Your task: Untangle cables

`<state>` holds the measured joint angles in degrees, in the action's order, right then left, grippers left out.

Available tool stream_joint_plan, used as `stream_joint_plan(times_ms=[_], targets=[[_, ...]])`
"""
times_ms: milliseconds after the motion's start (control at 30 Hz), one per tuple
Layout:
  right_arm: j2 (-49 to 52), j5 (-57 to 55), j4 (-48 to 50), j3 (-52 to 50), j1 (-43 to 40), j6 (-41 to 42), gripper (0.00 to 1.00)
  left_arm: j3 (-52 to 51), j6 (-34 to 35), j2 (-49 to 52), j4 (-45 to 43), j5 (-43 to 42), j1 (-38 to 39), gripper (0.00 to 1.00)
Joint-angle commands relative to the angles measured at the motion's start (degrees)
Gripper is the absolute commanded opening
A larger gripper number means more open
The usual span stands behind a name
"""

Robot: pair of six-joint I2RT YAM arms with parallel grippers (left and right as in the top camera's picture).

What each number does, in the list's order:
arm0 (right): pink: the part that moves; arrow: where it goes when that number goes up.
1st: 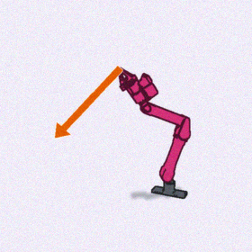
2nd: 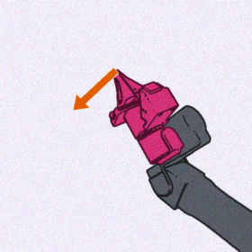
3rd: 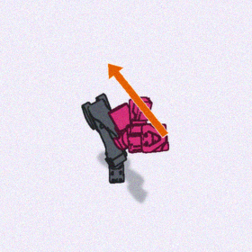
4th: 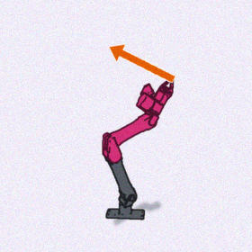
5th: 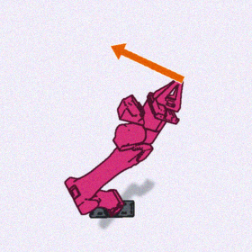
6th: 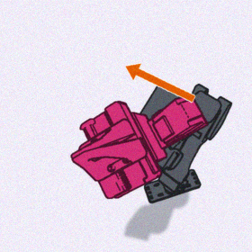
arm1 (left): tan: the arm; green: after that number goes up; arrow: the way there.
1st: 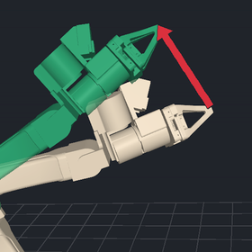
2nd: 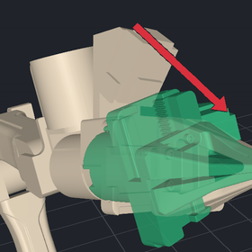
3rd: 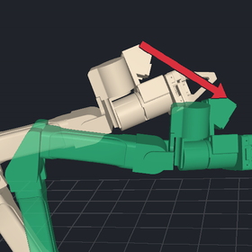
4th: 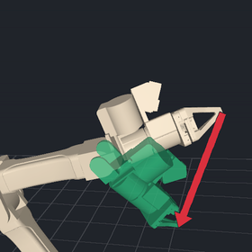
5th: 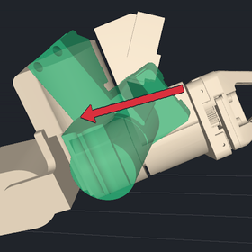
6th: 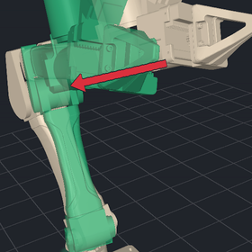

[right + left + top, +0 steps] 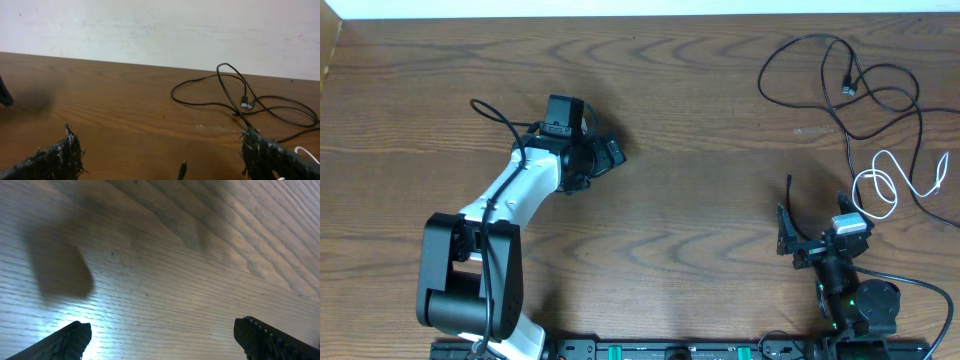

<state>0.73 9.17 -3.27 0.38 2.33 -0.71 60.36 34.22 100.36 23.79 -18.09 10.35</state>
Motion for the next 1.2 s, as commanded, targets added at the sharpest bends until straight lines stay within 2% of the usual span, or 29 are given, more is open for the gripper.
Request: stream_joint_plan(times_ms=[0, 367, 667, 833, 1067, 1167], targets=[[-0.35, -0.63, -0.33, -0.07, -0.02, -0.66, 0.99, -0.15, -1.62, -0.04, 0.17, 5.16, 0.09, 0.98], [-0.35, -0.66, -0.35, -0.07, -0.02, -0.68, 0.99, -0.15, -1.62, -0.04, 0.15, 5.55, 0.09, 0.98], [-0.35, -0.63, -0.35, -0.07, -0.02, -0.66, 0.99, -0.15, -1.66, -1.25, -1.38, 19.47, -0.02, 0.98], [-0.35, -0.63, -0.35, -0.07, -0.02, -0.66, 0.99, -0.2, -1.9, -3.41, -1.81, 22.47, -0.02, 0.98], [-0.35, -0.66, -0.35, -0.07, -0.02, -0.66, 0.99, -1.25, -12.37, -13.44, -1.79, 23.98, -0.02, 0.98], [-0.35, -0.63, -0.35, -0.07, -0.02, -0.66, 0.99, -5.14, -15.23, -22.56, -1.79, 25.38, -0.02, 0.98]])
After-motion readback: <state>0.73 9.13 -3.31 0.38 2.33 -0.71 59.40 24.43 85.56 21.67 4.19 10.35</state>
